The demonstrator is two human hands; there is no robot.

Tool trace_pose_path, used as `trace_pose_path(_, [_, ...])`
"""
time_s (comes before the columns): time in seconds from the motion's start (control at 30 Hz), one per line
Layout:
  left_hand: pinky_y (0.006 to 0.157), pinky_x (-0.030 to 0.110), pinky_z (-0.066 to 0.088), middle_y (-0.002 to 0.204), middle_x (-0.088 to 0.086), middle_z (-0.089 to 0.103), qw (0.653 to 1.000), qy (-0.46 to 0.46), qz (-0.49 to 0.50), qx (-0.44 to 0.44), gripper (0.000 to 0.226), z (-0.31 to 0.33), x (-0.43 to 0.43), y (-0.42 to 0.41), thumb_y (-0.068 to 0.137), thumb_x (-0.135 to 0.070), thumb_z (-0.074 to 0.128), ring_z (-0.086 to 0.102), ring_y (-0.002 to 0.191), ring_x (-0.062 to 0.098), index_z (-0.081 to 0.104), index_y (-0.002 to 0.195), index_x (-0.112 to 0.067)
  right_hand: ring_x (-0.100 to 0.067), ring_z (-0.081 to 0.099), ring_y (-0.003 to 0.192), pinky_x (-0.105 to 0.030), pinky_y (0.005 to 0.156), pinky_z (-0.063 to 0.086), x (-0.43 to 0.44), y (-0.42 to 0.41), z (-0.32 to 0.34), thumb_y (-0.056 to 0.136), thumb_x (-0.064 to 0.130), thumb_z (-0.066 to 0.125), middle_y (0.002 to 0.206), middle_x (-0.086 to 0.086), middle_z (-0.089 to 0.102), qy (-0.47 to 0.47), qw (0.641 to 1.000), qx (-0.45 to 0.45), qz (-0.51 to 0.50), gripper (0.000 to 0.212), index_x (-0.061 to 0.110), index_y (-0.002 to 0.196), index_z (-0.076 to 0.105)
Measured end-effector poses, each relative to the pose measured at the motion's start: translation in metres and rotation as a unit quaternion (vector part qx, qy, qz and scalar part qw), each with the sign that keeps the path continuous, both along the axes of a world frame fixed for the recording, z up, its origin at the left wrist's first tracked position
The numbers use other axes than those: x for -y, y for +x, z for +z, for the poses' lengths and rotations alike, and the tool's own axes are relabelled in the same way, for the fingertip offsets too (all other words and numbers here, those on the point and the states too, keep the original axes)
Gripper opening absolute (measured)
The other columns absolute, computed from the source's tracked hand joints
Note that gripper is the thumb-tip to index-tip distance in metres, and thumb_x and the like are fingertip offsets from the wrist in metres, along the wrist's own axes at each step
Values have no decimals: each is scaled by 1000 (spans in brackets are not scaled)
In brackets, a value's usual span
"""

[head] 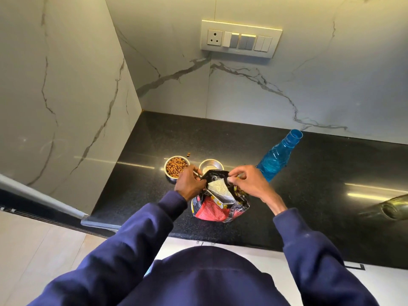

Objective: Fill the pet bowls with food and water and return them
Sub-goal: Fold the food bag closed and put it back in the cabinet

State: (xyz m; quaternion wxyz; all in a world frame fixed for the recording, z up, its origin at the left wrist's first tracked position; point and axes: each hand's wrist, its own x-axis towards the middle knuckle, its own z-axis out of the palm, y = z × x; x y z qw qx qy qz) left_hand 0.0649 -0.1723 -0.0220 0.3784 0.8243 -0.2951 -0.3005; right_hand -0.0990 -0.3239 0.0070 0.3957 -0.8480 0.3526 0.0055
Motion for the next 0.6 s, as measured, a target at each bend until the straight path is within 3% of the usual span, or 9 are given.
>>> trace_pose_path(0.07, [58, 18, 54, 81, -4, 62, 999, 9, -17, 26, 26, 0, 1, -3, 83, -10, 74, 62, 68, 12, 54, 95, -20, -6, 63, 98, -38, 99, 53, 0, -4, -2, 87, 30, 80, 117, -1, 68, -11, 999, 1, -48, 37, 18, 119, 65])
trace_pose_path(0.17, [47, 9, 44, 79, -7, 60, 999, 17, -22, 27, 30, 4, 1, -3, 81, -9, 74, 58, 63, 4, 51, 93, -24, -25, 54, 124, -41, 107, 46, -5, -2, -13, 82, 36, 84, 136, -12, 52, -47, 994, -75, -66, 63, 18, 132, 51])
trace_pose_path(0.23, [44, 8, 44, 78, -6, 60, 999, 14, -31, 12, 32, 4, 0, -3, 80, -6, 75, 58, 62, 4, 53, 97, -21, -29, 54, 129, -39, 101, 46, -6, 1, -18, 81, 34, 86, 143, -13, 50, -6, 992, -105, -75, 71, 16, 138, 47])
trace_pose_path(0.33, [44, 8, 44, 80, -6, 58, 996, 13, -69, 52, 33, 8, -4, -4, 79, -3, 76, 57, 65, 7, 56, 102, -13, -26, 60, 116, -34, 88, 49, -10, 1, -23, 83, 21, 82, 137, -9, 58, -10, 990, -127, -55, 65, 14, 137, 48])
trace_pose_path(0.43, [54, 13, 36, 83, -7, 52, 979, 13, -135, 151, 30, 13, -9, -4, 80, 0, 73, 52, 74, 11, 54, 99, -14, -21, 63, 91, -35, 72, 54, -13, -3, -27, 81, 5, 77, 111, -6, 67, -133, 982, -129, -33, 48, 15, 121, 52])
trace_pose_path(0.5, [58, 16, 31, 86, -6, 51, 964, 19, -175, 201, 28, 14, -12, -1, 81, 4, 65, 50, 80, 14, 53, 98, -14, -21, 63, 84, -28, 61, 48, -12, -6, -28, 81, 1, 75, 104, -5, 67, -167, 980, -108, -29, 44, 16, 116, 51])
trace_pose_path(0.6, [64, 19, 33, 94, -3, 54, 958, 25, -167, 232, 24, 14, -10, 5, 83, 3, 63, 52, 88, 17, 53, 96, -15, -24, 65, 89, -32, 65, 48, -12, -6, -28, 84, 2, 73, 105, -5, 65, -207, 976, -64, -16, 41, 15, 116, 51])
